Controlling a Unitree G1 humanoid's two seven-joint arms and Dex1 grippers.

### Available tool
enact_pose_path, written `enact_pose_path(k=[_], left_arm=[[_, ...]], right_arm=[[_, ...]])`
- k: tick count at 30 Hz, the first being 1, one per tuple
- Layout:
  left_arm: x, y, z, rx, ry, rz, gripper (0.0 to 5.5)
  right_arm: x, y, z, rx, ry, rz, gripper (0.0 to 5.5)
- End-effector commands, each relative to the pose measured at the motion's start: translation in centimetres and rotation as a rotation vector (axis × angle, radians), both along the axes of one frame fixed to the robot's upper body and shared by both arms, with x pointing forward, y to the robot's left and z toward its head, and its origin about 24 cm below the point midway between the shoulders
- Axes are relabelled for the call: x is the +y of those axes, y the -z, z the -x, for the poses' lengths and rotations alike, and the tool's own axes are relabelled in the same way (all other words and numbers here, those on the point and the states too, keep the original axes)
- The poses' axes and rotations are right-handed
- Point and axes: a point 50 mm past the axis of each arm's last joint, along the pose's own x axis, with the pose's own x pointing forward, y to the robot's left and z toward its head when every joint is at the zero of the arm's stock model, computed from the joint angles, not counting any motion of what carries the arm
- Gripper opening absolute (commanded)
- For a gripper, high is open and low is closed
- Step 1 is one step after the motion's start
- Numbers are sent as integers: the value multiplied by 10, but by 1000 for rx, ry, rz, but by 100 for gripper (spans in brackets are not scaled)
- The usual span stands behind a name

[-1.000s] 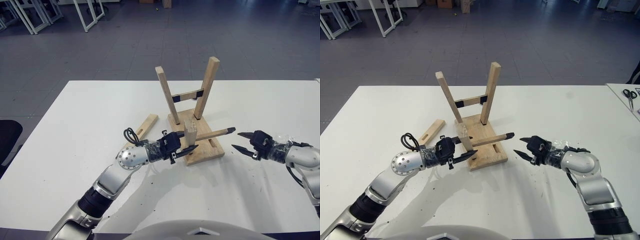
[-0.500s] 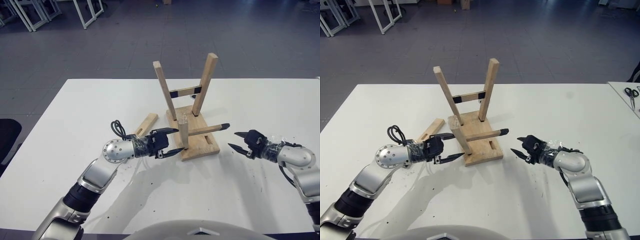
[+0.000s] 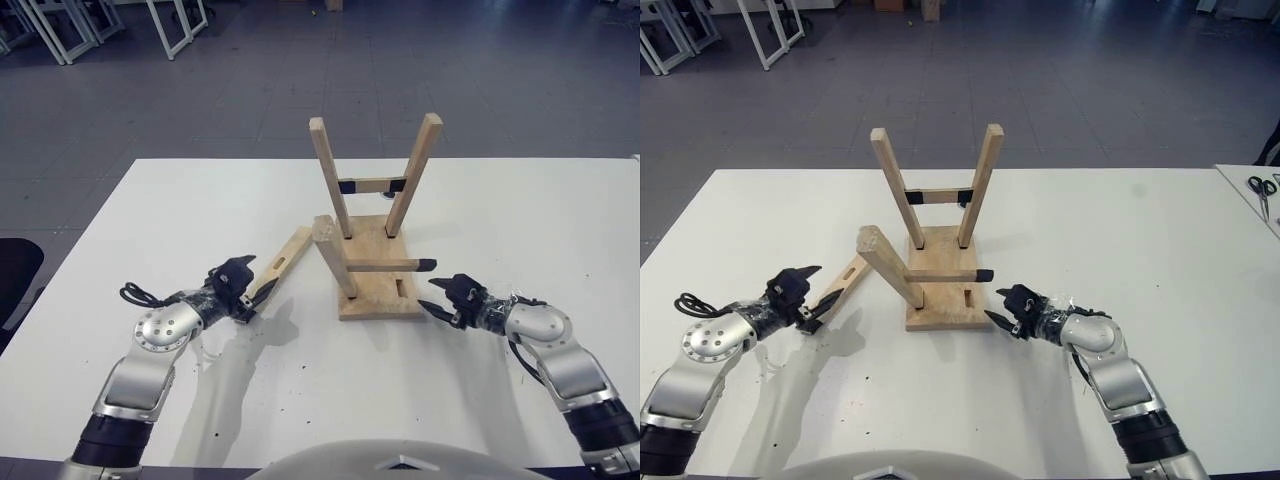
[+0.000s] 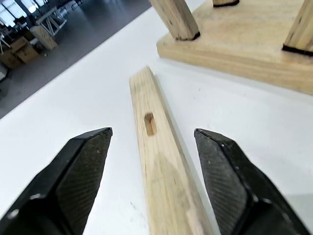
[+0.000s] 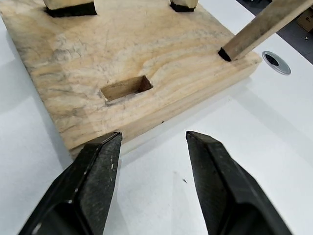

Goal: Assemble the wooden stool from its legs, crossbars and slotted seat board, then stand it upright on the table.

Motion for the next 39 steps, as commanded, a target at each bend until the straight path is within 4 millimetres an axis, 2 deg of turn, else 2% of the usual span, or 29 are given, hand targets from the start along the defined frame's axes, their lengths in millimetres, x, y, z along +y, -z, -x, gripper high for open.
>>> enact_pose_path(k=[1,6,10,13,15,17,19,21,23,26,30,33,39], left_arm=[[8,22,12,124,-96,-13,311],[15,32,13,165,-178,-5,311],[12,35,16,221,-175,54,247],[10,37,20,283,-203,103,218],[10,36,18,291,-229,127,218],[10,31,11,270,-265,164,218],[9,16,-2,174,-314,272,218],[5,-17,-22,-15,-312,470,218],[1,-51,-33,-175,-253,641,218],[-8,-97,-36,-291,-100,870,218],[-38,-152,-21,-249,269,1059,217],[-56,-170,-5,-130,486,1048,217],[-74,-169,8,49,632,972,217]], right_arm=[[4,-20,1,-36,-10,-51,243],[-5,-38,-5,-83,17,-36,243],[-28,-47,-11,-88,124,-54,243],[-43,-74,-27,-145,269,-201,243],[-41,-92,-35,-156,324,-359,243],[-34,-110,-39,-138,332,-520,272],[-26,-128,-40,-106,320,-674,315],[-17,-145,-41,-51,279,-828,358],[-8,-156,-39,24,220,-924,401],[3,-162,-37,156,135,-1001,406],[23,-166,-25,316,-36,-1033,406],[35,-170,-14,415,-151,-1054,406],[50,-182,1,545,-297,-1114,406]])
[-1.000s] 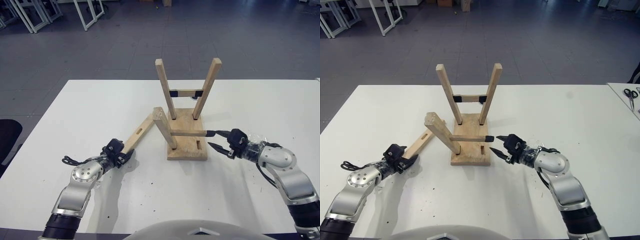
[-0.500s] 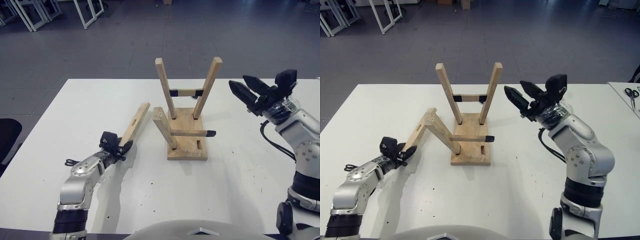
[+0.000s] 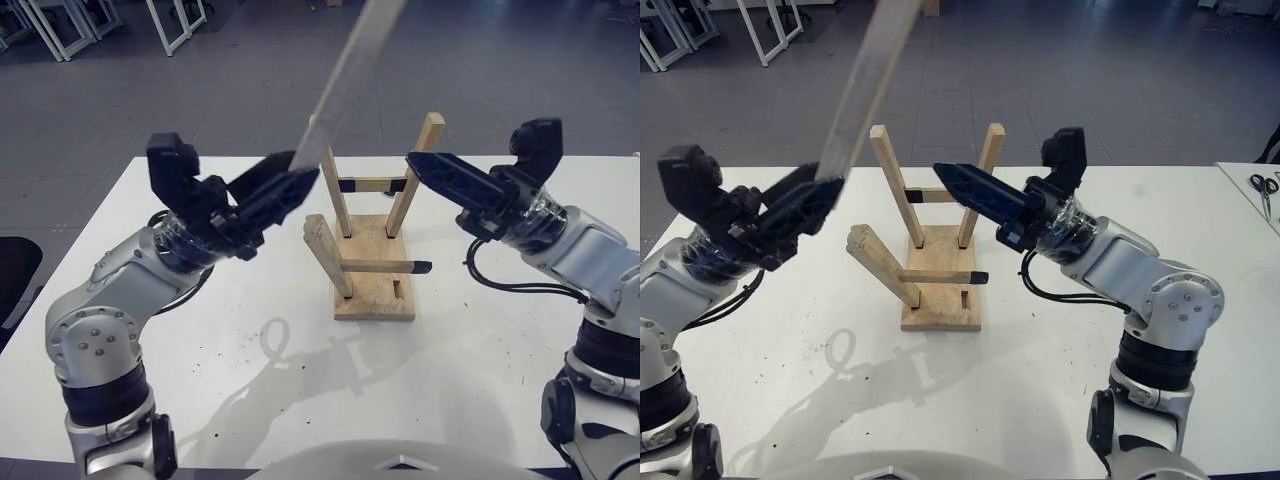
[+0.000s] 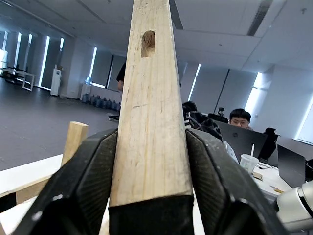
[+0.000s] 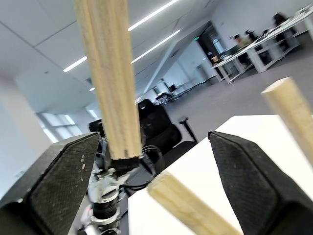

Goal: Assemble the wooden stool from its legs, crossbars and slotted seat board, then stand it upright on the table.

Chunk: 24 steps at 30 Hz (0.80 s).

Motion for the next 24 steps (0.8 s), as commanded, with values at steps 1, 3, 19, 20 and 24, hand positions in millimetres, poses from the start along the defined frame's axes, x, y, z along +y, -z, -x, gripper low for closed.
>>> enact_pose_path(k=[1,3,19,20,24], left_arm=[[-10,0,7,21,98,-64,217],[-11,2,10,37,130,-81,217],[-14,6,15,56,187,-101,217],[-13,5,15,53,185,-93,217],[-13,3,15,31,175,-57,216]], right_arm=[[8,-14,10,-12,-94,-34,406],[12,-19,14,-29,-138,-53,406],[13,-24,20,-244,-171,157,205],[12,-24,20,-254,-175,169,204],[8,-24,17,-270,-166,180,204]])
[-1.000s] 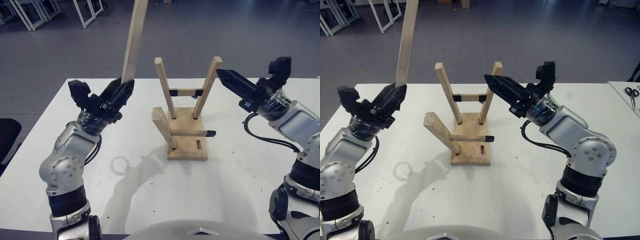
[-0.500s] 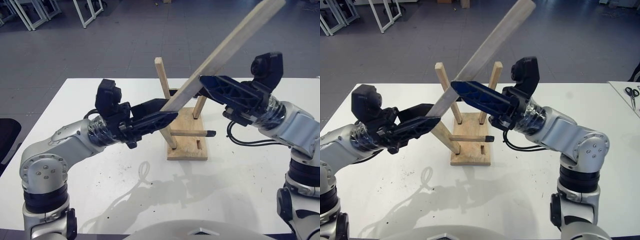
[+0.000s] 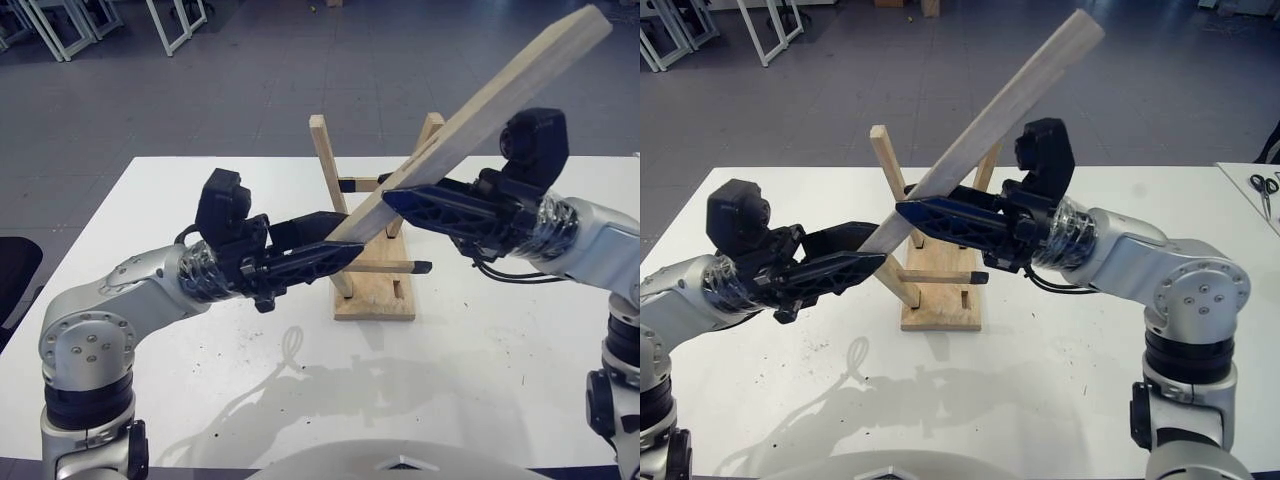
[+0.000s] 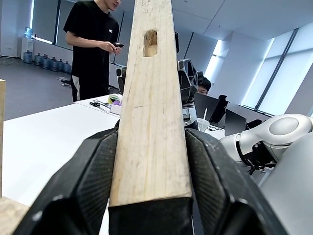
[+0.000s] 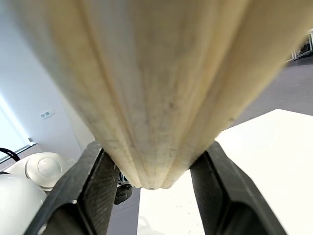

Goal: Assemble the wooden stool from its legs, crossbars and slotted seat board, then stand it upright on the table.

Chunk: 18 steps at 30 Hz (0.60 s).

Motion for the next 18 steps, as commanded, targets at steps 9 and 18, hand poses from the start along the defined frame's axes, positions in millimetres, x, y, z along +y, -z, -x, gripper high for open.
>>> enact_pose_path(k=[9,18], left_arm=[[20,-42,-26,-159,-283,207,324],[-29,-39,-57,-148,-282,130,324]], right_arm=[[-35,-11,-17,-32,167,7,203],[-90,31,-37,23,463,151,203]])
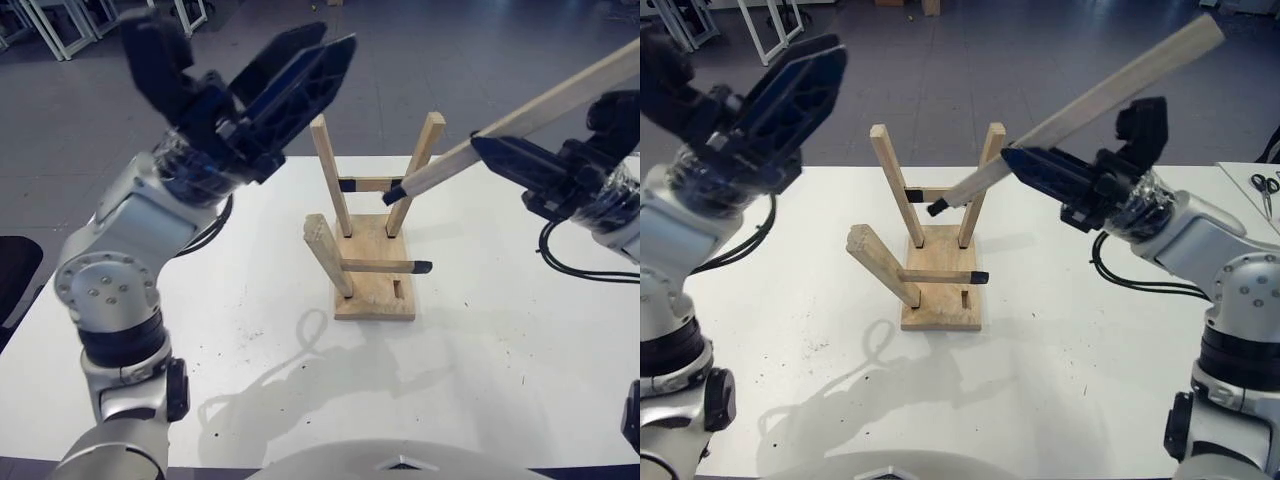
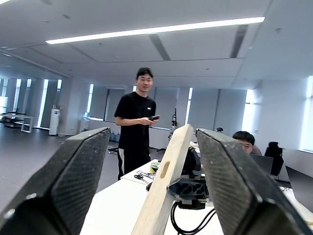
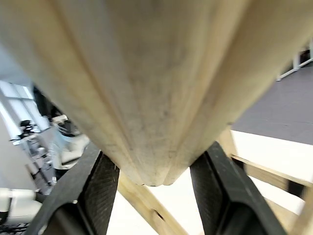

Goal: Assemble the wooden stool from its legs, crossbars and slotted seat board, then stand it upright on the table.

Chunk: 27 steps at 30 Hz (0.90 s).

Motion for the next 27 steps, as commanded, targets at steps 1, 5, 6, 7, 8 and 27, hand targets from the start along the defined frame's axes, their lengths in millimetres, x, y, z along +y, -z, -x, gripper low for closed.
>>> enact_pose_path(k=[1,5,6,7,8,27], left_arm=[[-15,50,-15,171,3,-150,324],[-9,137,-13,422,-20,-345,324],[-9,143,-12,431,-18,-359,324],[-10,140,-14,415,-23,-351,324],[-10,135,-17,392,-33,-341,324],[28,31,-40,74,-240,-173,324]], right_arm=[[-12,23,-3,28,71,102,203],[-19,40,-5,40,116,170,203],[-21,44,-6,40,133,191,203],[-24,49,-8,42,150,222,203],[-26,54,-8,42,160,255,203],[10,116,6,-308,-178,625,203]])
